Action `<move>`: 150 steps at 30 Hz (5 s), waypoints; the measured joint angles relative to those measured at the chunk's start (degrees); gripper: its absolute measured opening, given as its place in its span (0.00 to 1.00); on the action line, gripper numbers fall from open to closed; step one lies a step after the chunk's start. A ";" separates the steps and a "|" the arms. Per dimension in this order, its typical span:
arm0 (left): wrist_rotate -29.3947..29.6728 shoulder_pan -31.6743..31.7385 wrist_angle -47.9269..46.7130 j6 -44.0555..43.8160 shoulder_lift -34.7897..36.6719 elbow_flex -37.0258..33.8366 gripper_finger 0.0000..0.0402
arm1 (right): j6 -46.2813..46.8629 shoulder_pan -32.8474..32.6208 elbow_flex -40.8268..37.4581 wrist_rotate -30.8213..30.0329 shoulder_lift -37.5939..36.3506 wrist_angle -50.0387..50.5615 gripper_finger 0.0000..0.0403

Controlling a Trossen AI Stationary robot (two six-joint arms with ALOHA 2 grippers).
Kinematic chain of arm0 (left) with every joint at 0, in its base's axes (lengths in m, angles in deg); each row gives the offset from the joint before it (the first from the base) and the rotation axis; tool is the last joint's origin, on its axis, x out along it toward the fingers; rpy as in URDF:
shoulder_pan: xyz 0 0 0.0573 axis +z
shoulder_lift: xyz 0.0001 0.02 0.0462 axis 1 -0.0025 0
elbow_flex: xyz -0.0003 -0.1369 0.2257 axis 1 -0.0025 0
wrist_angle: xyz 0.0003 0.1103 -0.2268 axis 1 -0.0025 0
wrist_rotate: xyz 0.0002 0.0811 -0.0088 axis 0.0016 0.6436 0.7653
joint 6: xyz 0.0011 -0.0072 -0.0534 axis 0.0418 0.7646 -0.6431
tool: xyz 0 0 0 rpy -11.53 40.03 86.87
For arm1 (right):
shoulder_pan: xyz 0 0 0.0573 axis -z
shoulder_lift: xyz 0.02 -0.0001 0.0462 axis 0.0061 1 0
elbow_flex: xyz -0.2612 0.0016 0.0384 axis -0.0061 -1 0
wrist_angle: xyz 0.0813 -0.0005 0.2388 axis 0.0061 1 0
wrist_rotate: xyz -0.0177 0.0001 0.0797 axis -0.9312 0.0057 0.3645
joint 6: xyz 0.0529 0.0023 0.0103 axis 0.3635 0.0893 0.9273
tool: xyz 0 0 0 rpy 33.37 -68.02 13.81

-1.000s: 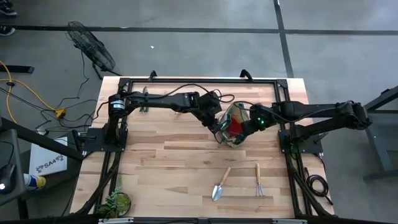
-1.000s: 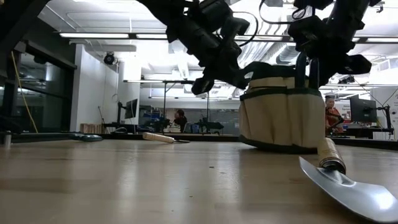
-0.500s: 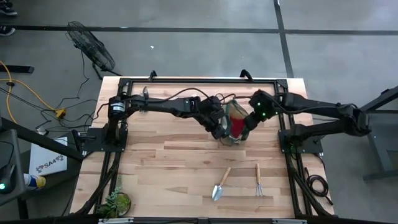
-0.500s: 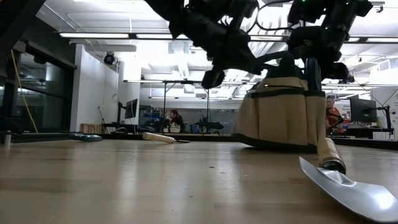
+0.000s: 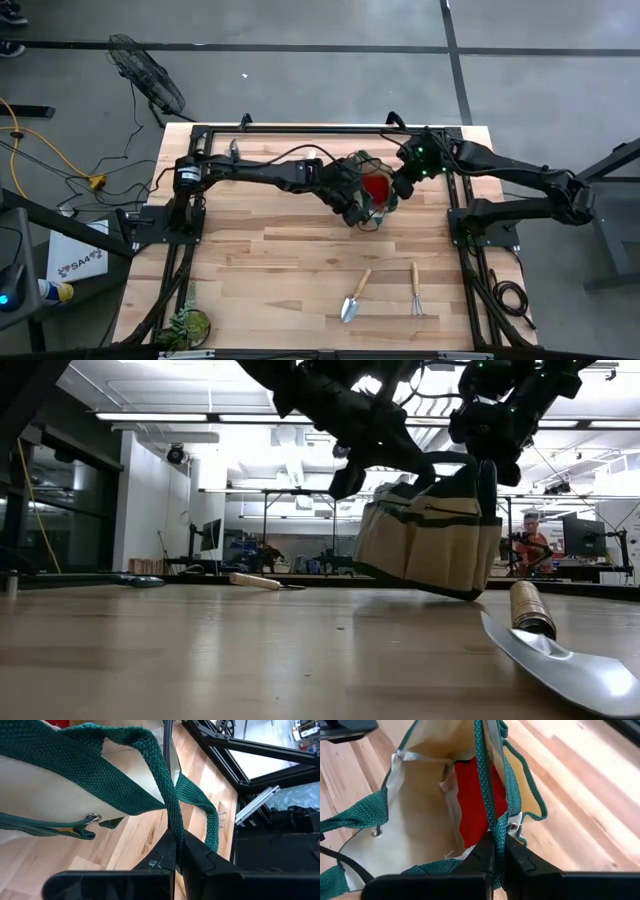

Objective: Pick & Place Garden tools in Gardening bag
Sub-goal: Adjust the gardening bag, then put the top trowel into the gardening bag

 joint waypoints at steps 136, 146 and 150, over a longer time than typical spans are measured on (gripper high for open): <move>9.21 7.45 -30.06 67.92 6.18 0.26 0.25 | 13.90 1.04 -0.02 8.56 -17.84 1.81 0.44; 14.90 7.49 -41.48 66.85 6.99 12.34 0.43 | 13.90 1.07 -0.02 8.56 -17.70 1.91 0.44; 19.73 8.60 -45.79 61.63 6.89 14.73 0.43 | 14.90 1.07 -0.02 8.56 -17.69 1.96 0.44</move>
